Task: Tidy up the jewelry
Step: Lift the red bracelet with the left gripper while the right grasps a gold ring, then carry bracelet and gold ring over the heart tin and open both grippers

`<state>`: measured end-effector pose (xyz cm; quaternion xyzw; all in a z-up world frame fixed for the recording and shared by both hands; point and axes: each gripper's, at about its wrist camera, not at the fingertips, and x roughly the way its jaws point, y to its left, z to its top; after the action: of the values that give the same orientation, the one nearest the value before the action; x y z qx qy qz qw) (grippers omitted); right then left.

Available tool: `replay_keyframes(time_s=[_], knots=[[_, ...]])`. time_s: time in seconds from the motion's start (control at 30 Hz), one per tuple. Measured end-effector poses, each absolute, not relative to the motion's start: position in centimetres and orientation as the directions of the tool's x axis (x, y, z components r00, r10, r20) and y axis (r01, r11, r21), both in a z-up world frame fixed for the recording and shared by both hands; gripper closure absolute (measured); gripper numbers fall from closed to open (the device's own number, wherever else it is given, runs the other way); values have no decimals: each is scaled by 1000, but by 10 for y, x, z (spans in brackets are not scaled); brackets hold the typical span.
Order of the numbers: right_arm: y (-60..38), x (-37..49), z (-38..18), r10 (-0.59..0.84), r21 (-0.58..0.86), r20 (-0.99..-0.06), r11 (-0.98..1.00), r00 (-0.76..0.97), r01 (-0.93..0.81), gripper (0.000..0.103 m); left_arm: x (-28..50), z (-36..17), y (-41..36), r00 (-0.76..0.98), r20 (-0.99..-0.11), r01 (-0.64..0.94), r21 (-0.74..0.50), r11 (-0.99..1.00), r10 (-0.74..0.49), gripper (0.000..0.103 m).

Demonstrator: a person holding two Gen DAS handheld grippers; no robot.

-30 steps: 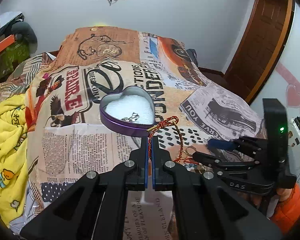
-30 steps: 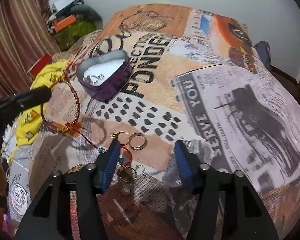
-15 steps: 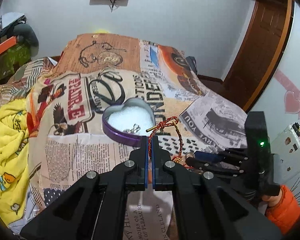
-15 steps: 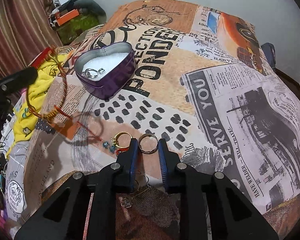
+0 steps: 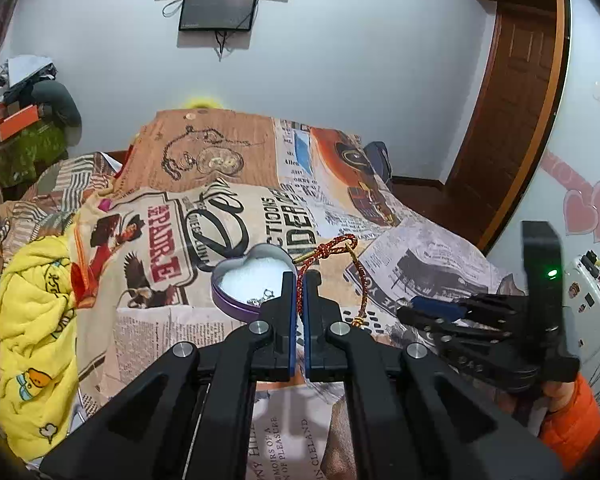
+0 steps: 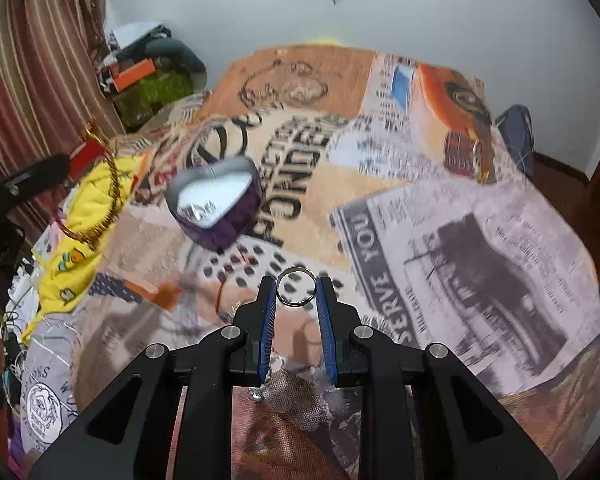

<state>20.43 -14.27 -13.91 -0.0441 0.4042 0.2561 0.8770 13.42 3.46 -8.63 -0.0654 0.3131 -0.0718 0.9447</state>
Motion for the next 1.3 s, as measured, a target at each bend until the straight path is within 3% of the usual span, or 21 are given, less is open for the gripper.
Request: replay_keyframes(time_s=[0.63,1.3], knots=[[-105,217,-91,513,130,-617,814,597,-566,84,169,-93,62,797,-594,26,-140,990,-105,102],[-67,256,-110,550,162,-639,779,538,-606,84,218,-136,76,741,-661,20,-150,988,-115,102]])
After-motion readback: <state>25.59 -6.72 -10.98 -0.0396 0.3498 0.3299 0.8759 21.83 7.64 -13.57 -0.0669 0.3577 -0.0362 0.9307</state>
